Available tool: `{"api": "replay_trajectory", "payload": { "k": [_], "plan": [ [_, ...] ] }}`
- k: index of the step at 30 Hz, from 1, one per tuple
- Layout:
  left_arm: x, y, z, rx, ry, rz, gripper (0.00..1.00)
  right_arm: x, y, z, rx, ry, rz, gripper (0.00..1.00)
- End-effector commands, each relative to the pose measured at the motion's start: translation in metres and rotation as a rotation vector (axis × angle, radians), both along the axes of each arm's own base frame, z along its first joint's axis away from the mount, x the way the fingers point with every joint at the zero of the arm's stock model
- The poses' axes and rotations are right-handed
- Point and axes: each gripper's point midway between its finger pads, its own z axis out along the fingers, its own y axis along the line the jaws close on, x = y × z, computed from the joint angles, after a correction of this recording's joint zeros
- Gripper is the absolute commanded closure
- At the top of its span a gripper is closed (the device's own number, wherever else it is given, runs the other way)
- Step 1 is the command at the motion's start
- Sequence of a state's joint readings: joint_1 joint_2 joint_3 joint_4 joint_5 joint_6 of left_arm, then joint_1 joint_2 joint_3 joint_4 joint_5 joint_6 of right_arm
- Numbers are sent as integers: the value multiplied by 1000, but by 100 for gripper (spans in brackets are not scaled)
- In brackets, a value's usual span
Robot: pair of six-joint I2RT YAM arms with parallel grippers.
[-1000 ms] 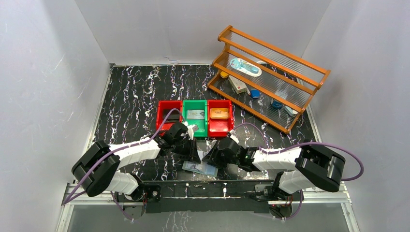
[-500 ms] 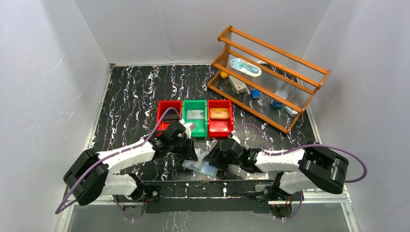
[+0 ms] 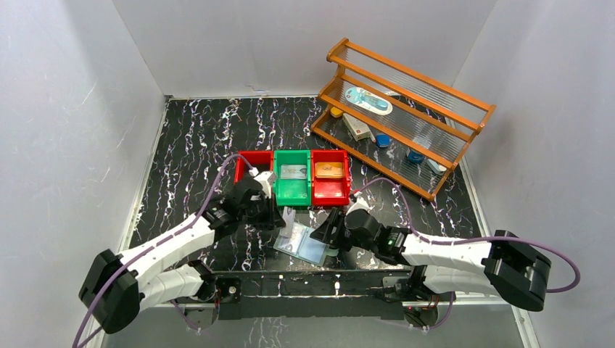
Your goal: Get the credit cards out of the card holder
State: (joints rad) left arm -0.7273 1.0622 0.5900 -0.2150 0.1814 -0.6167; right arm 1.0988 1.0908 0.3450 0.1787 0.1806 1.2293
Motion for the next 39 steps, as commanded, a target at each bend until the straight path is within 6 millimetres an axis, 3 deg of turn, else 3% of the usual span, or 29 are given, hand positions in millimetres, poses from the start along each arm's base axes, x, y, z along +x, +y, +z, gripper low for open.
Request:
{"api": "replay_trajectory", "payload": {
  "k": [1, 12, 14, 20, 28, 39],
  "plan": [
    [9, 10, 27, -136, -30, 34, 100, 8, 0, 15, 61, -105, 3, 29],
    [0, 3, 58, -405, -5, -20, 100, 9, 7, 46, 164, -245, 69, 24],
    [-3, -1, 62, -435, 3, -41, 100, 13, 1, 43, 116, -228, 45, 25],
    [-22, -18, 80, -581, 22, -205, 100, 16, 10, 74, 275, -241, 111, 30],
    [-25, -23, 82, -627, 48, -242, 100, 6, 34, 111, 448, -287, 268, 34],
    [-38, -26, 87, -701, 109, -286, 100, 2, 46, 125, 590, -273, 319, 56]
  ]
}}
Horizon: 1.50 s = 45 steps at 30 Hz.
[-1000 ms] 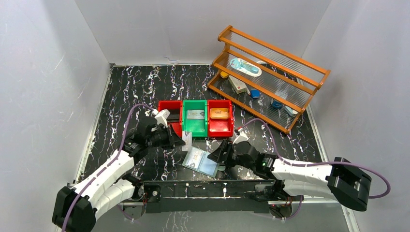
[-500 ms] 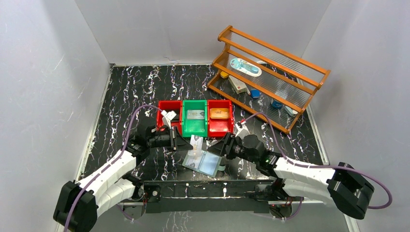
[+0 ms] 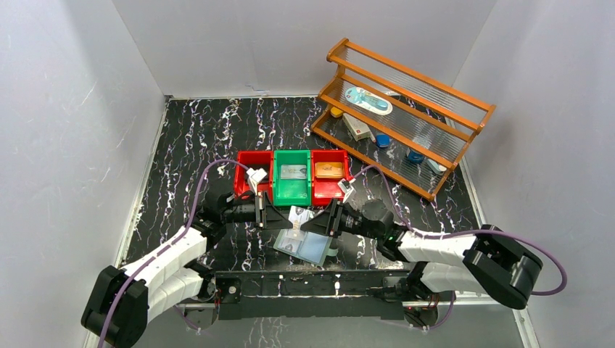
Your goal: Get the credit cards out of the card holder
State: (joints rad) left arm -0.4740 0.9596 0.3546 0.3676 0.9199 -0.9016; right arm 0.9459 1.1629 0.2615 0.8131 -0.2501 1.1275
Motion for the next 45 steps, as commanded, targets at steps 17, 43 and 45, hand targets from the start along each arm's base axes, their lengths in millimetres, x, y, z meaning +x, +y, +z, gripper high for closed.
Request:
{"api": "replay_trajectory", "payload": {
  "k": [17, 43, 45],
  "plan": [
    [-6, 0, 21, -103, -36, -8, 100, -9, 8, 46, 274, -14, 118, 75],
    [38, 48, 1, 361, -224, 287, 14, 6, 6, 23, 140, 2, 29, 100],
    [45, 65, 3, 451, -262, 349, 11, 10, 4, 17, 92, 2, -1, 100]
  ]
}}
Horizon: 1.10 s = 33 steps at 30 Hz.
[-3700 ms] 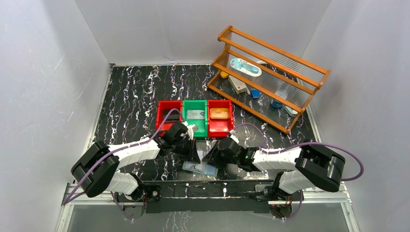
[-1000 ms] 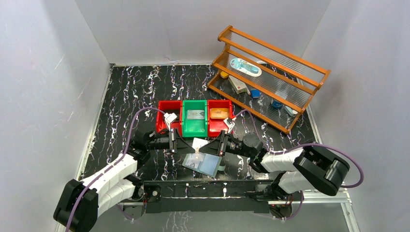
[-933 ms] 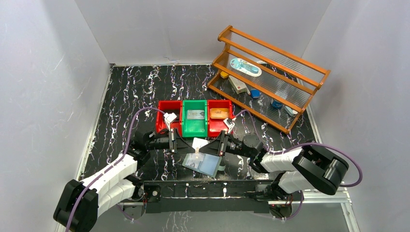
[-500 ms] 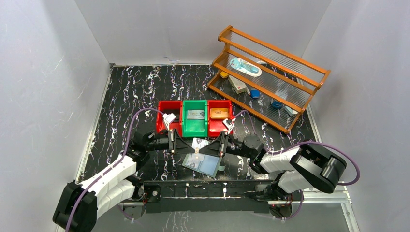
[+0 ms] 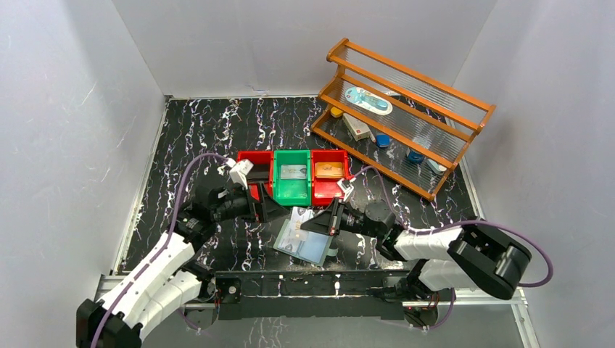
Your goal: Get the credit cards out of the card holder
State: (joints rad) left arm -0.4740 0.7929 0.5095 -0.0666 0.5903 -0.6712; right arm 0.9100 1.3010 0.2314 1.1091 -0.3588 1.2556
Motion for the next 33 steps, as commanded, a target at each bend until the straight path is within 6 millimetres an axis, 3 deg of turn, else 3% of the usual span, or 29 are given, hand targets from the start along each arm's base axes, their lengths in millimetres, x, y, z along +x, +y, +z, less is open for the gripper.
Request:
{"api": "replay_trajectory", "payload": {
  "k": [1, 4, 9, 14, 24, 33],
  "plan": [
    [17, 44, -4, 257, -98, 161, 9, 17, -2, -1, -80, -53, -83, 100],
    [29, 68, 2, 362, -165, 264, 2, 32, -2, -3, -194, -86, -131, 100],
    [50, 97, 21, 444, -262, 432, 2, 52, -5, -10, -407, -139, -170, 100],
    [55, 117, 10, 525, -280, 505, 2, 71, 1, -5, -509, -201, -186, 100],
    [55, 130, 24, 520, -337, 577, 2, 125, 3, 3, -796, -341, -274, 100],
    [54, 146, 27, 553, -351, 645, 2, 165, 16, 9, -980, -492, -283, 100]
  ]
}}
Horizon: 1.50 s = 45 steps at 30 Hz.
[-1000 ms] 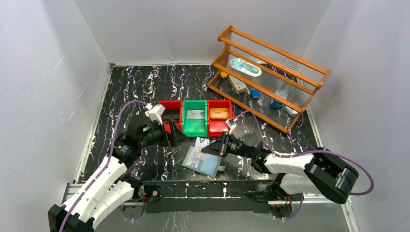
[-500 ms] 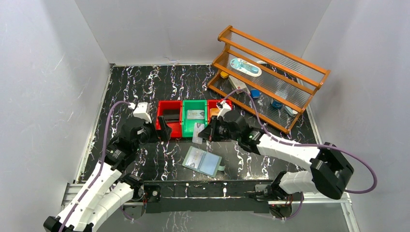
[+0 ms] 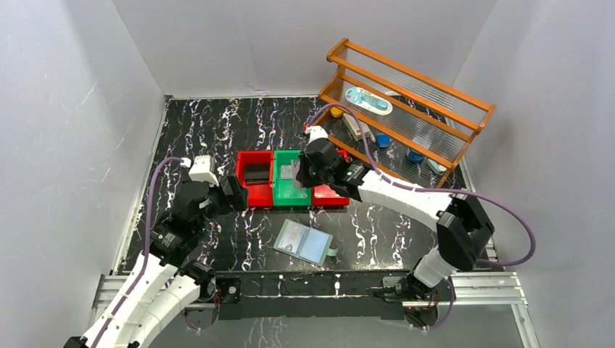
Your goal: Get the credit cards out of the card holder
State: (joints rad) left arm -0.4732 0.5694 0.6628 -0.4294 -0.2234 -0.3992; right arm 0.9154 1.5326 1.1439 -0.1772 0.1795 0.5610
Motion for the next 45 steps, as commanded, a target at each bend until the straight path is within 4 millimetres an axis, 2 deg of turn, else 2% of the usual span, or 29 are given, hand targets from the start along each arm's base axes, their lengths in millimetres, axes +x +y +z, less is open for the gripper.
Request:
{"api": "replay_trajectory", "payload": {
  "k": [1, 6, 10, 13, 22, 27, 35, 45],
  "plan": [
    [0, 14, 1, 33, -16, 55, 2, 23, -1, 7, -147, -111, 4, 100],
    [0, 13, 0, 32, -10, 54, 2, 42, 12, 4, -238, -182, 38, 100],
    [-1, 11, 0, 27, -9, 41, 2, 60, 17, -16, -353, -236, 70, 98],
    [-2, 12, 2, 24, -16, 46, 2, 68, 22, -22, -419, -273, 112, 98],
    [-4, 15, 4, 18, -30, 54, 2, 102, 21, -31, -644, -473, 155, 97],
    [-4, 14, 4, 17, -31, 53, 2, 108, 19, -44, -762, -530, 213, 97],
    [-4, 14, 4, 17, -33, 52, 2, 112, 22, -53, -866, -614, 299, 96],
    [-5, 16, 6, 16, -42, 57, 2, 116, 17, -74, -998, -598, 347, 94]
  ]
}}
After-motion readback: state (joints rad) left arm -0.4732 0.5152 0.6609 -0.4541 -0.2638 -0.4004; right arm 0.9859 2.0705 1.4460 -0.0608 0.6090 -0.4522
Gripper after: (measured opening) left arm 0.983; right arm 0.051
